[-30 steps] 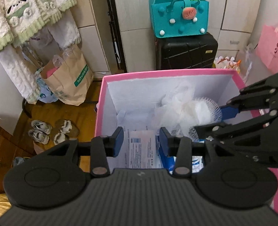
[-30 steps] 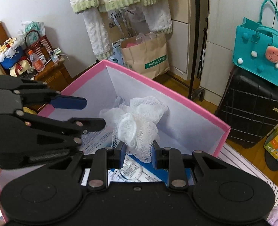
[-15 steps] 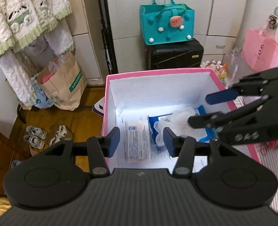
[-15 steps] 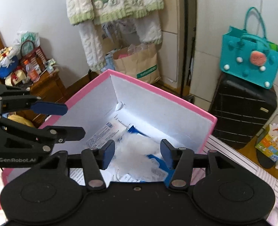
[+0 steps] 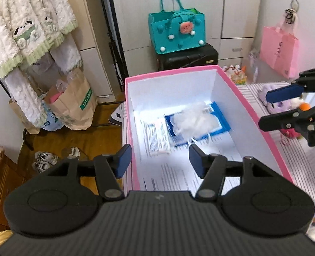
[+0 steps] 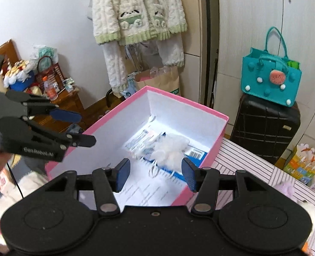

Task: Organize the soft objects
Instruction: 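Withdraw both grippers from the box back toward the soft toys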

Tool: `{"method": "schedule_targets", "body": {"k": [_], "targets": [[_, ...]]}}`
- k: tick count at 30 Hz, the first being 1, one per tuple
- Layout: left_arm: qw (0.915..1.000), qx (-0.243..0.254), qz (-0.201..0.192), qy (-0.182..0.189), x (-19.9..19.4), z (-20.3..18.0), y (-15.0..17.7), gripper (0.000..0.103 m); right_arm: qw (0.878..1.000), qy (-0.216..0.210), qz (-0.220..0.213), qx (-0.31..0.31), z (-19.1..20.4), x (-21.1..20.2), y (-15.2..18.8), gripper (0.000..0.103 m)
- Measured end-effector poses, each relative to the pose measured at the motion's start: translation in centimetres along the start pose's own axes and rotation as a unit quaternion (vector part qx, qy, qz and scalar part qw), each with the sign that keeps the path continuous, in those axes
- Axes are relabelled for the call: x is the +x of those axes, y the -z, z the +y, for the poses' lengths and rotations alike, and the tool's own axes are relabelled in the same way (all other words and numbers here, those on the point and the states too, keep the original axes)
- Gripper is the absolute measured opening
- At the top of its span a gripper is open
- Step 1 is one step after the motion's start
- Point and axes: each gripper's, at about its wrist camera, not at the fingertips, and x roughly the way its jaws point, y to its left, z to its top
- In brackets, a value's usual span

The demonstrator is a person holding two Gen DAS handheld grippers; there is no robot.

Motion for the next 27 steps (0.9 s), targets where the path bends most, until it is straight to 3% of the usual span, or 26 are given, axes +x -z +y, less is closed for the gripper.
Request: {"method": "schedule_targets", "body": {"k": [4, 6, 10, 15, 24, 27], "targets": [[0.9999, 0.011, 0.005, 0.006, -1.8, -0.4, 1.4, 0.064, 1.000, 0.011, 0.000, -0.013, 1.4, -1.9, 0.8, 0.059], [0.9991, 0.028, 0.030, 0.009, -2.3, -0.9, 2.3, 0.064, 1.000, 0.019, -0.002, -0.022, 1.9, -2.9, 1.2, 0.059], [0.9963, 0.011, 0.067, 0.053, -3.6, -0.7, 3.6, 0.065, 1.000, 0.009, -0.004, -0.025, 2.8, -4.8, 1.9, 0.061], [0.9961, 0.017, 0.062, 0.061, -6.1, -1.6, 5.4, 0.068, 0.999, -0.020, 0.011, -0.025, 4.2, -6.8, 3.1, 0.061], [0.9927, 0.015, 0.067, 0.099, -9.5, -2.7, 8.1, 0.071, 0.998, -0.023, 0.006, -0.052, 7.1, -10.7, 6.0, 0.064], [0.9909, 0.021, 0.076, 0.109, -9.7, -3.1, 8.9, 0.082, 0.998, -0.037, 0.012, -0.051, 7.3, -11.3, 7.4, 0.064]]}}
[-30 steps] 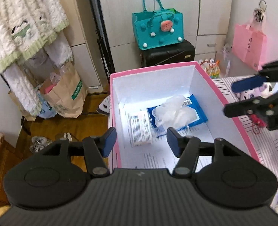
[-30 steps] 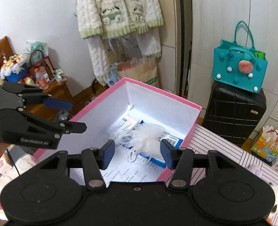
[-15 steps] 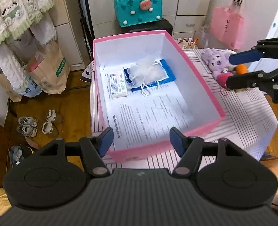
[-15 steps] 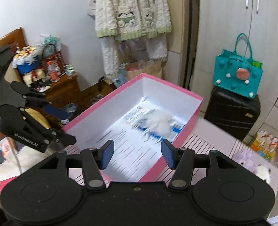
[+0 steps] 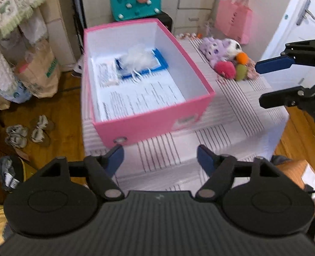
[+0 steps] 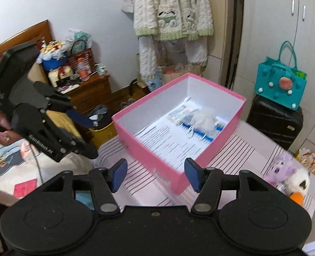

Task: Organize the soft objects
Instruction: 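Withdraw both grippers from the box back toward the soft toys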

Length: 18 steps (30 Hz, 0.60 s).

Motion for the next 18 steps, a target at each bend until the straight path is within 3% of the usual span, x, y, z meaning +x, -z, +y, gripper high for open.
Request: {"method": "schedule_targets", "body": {"k": [8, 18], "targets": [[0.9998, 0.013, 0.009, 0.015, 0.9, -1.2, 2.1, 0.085, 1.000, 0.005, -0.002, 0.021, 0.1, -0.8, 4.0, 0.065], [0.9992, 0.022, -0.004, 0.033, 2.5, -3.1, 4.2, 0.086, 0.997, 0.052, -0.008, 0.061, -0.9, -1.5, 9.4, 0.066]]}}
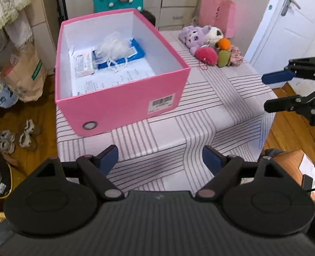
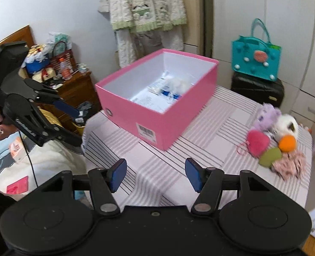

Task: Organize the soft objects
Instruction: 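Withdraw both grippers from the box back toward the soft toys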

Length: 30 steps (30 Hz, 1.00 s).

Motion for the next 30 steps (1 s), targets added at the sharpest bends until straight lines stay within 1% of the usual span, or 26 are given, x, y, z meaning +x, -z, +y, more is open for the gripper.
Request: {"method": "schedule_targets", "body": {"k": [4, 6, 8, 10, 13, 15, 17, 22, 27, 28, 30], "targets": [[0.9995, 0.008, -0.029, 0.005, 0.8, -1.0, 0.7, 0.086, 0.999, 0.026, -0.009, 0.018, -0.8, -0.2, 2.0, 0.066], [0.9990, 0.001, -0.044, 0.009, 1.6, -1.4, 1.1, 0.086, 0.999, 0.045, -0.023, 0.017, -0.9, -0.5, 3.0, 0.067], [0.9982, -0.002, -0.059, 0.012, 2.5, -1.8, 1.5, 0.086, 0.997, 0.063, -0.048, 0.019, -1.1, -0.8, 4.1, 0.069], [0.9963, 0.008, -0.084, 0.011, 3.4, -2.5, 2.0, 0.086, 0.994, 0.077, -0.075, 0.031, -1.6, -0.9, 5.1, 0.070], [0.9930, 0.012, -0.118, 0.005, 5.0, -3.6, 2.6, 0.086, 0.985, 0.104, -0.127, 0.061, -3.0, -0.9, 7.2, 0.070], [0.9912, 0.001, -0.131, 0.019, 5.9, -4.2, 2.6, 0.086, 0.978, 0.116, -0.147, 0.093, -4.3, -0.7, 8.2, 0.070], [0.9894, -0.007, -0.141, 0.033, 6.6, -4.7, 2.3, 0.086, 0.973, 0.124, -0.163, 0.105, -5.5, -0.5, 9.0, 0.070], [0.9852, 0.012, -0.166, 0.042, 7.8, -7.1, 0.9, 0.086, 0.966, 0.179, -0.171, 0.074, -7.0, 0.7, 9.4, 0.071], [0.9817, 0.014, -0.171, 0.083, 9.7, -9.5, -1.3, 0.085, 0.961, 0.205, -0.179, 0.056, -8.8, 2.7, 9.9, 0.071], [0.9813, 0.018, -0.174, 0.081, 10.0, -10.0, -1.6, 0.085, 0.960, 0.209, -0.181, 0.050, -9.1, 3.1, 10.0, 0.071], [0.9788, 0.040, -0.194, 0.052, 10.7, -11.4, -2.0, 0.085, 0.960, 0.212, -0.180, 0.040, -10.0, 3.7, 10.5, 0.071]]}}
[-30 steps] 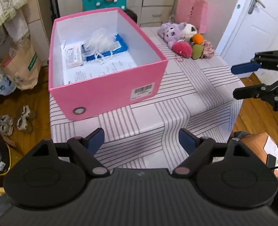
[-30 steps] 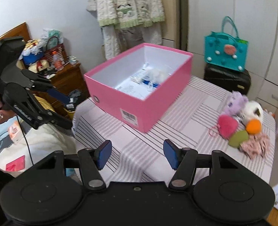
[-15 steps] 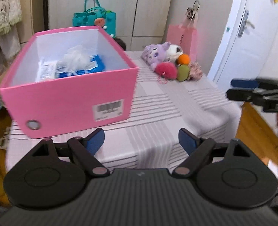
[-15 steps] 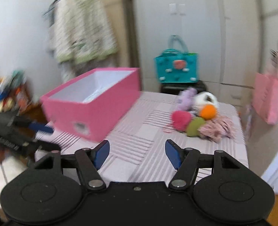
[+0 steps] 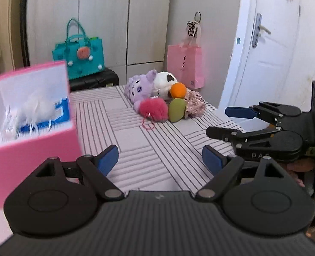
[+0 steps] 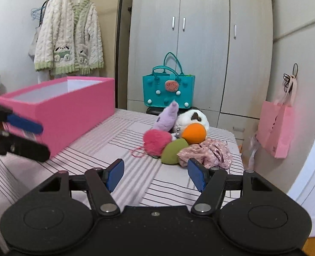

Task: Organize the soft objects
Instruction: 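Withdraw both grippers from the box back toward the soft toys, then grasp the green sponge with the left gripper while the right gripper grasps the pink floral cloth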

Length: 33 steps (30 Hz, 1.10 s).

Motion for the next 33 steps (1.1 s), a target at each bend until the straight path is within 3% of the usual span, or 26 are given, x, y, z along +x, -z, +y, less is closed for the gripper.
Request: {"method": "schedule_targets", "body": {"k": [2, 13, 18, 21, 24, 26, 28, 31, 33], "targets": [[0.9997, 0.021, -0.004, -0.013, 1.2, -1.0, -0.2, 0.085, 1.000, 0.013, 0.011, 0.000, -0.9, 1.0, 0.2, 0.071], [0.9999, 0.005, 0.016, 0.002, 8.3, -2.0, -2.9, 0.081, 0.999, 0.033, 0.041, 0.005, -4.9, 3.9, 0.5, 0.071], [0.9997, -0.006, 0.020, 0.016, 11.3, -2.4, -4.5, 0.063, 0.997, 0.037, 0.062, -0.025, -7.6, 5.0, 0.0, 0.078], [0.9990, -0.012, 0.028, 0.032, 13.0, -2.7, -5.7, 0.058, 0.996, 0.021, 0.076, -0.049, -9.3, 5.9, -0.6, 0.078], [0.9992, -0.011, 0.021, 0.031, 14.0, -3.2, -6.9, 0.056, 0.997, -0.011, 0.075, -0.034, -11.3, 6.6, -1.3, 0.082], [0.9995, -0.007, 0.013, 0.028, 14.6, -3.5, -7.5, 0.049, 0.996, -0.033, 0.077, -0.024, -12.1, 7.2, -1.5, 0.086], [0.9994, -0.008, 0.021, 0.027, 15.7, -3.5, -7.9, 0.034, 0.995, -0.045, 0.079, -0.036, -12.4, 7.9, -1.7, 0.086], [0.9966, -0.031, 0.051, 0.056, 17.6, -3.0, -8.4, 0.033, 0.992, -0.072, 0.083, -0.055, -12.6, 9.2, -1.9, 0.086], [0.9959, -0.056, 0.050, 0.051, 18.2, -2.5, -8.6, 0.033, 0.991, -0.090, 0.083, -0.054, -12.8, 10.0, -2.1, 0.086]]}}
